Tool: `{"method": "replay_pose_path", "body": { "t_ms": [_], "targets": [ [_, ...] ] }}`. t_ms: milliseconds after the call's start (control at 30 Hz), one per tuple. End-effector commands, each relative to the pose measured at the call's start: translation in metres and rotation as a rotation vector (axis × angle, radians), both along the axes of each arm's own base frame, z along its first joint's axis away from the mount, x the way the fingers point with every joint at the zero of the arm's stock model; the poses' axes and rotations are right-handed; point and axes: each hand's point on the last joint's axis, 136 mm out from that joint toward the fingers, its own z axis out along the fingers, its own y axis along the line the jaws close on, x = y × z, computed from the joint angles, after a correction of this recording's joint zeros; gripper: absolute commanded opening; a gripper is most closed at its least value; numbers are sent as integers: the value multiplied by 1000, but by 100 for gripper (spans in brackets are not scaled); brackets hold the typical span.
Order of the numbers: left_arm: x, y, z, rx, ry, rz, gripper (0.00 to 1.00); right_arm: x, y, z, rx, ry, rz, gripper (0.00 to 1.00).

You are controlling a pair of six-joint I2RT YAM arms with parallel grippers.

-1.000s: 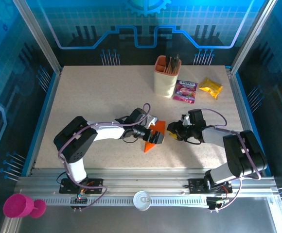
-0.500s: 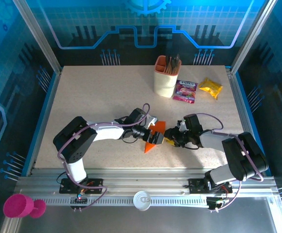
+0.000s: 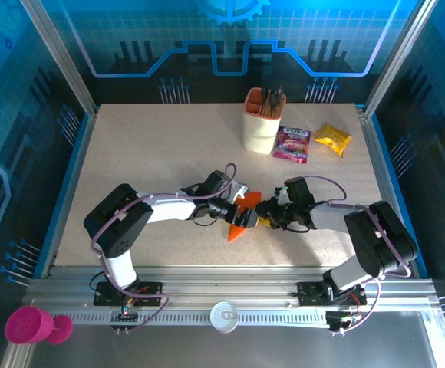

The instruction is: Fold a paper plane with a square sheet of paper (pick it up from the middle)

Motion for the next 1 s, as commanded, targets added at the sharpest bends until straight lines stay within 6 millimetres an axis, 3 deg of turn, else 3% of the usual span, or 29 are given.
{"method": "replay_pose_path", "body": {
  "t_ms": [0, 133, 300, 433, 533, 733, 967],
  "targets": [
    [-4, 3, 3, -19, 4, -18, 99, 4, 10, 3, 22, -6, 19, 34],
    [-2, 3, 4, -20, 1, -13, 99, 3, 12, 1, 19, -1, 23, 24],
    [12, 11, 16, -24, -39, 41, 100, 0, 9, -3, -2, 12, 14, 1],
    [26, 26, 39, 15, -146, 141, 100, -2, 7, -4, -40, 25, -5, 0],
    [25, 40, 46, 95, -229, 186, 97, -4, 7, -5, -77, 34, -16, 0],
    [-2, 54, 35, 343, -444, 155, 85, -4, 9, 0, -110, 39, -43, 0],
    [-18, 54, 22, 416, -610, 144, 72, 2, 11, 14, -103, 28, -53, 0]
  ]
}}
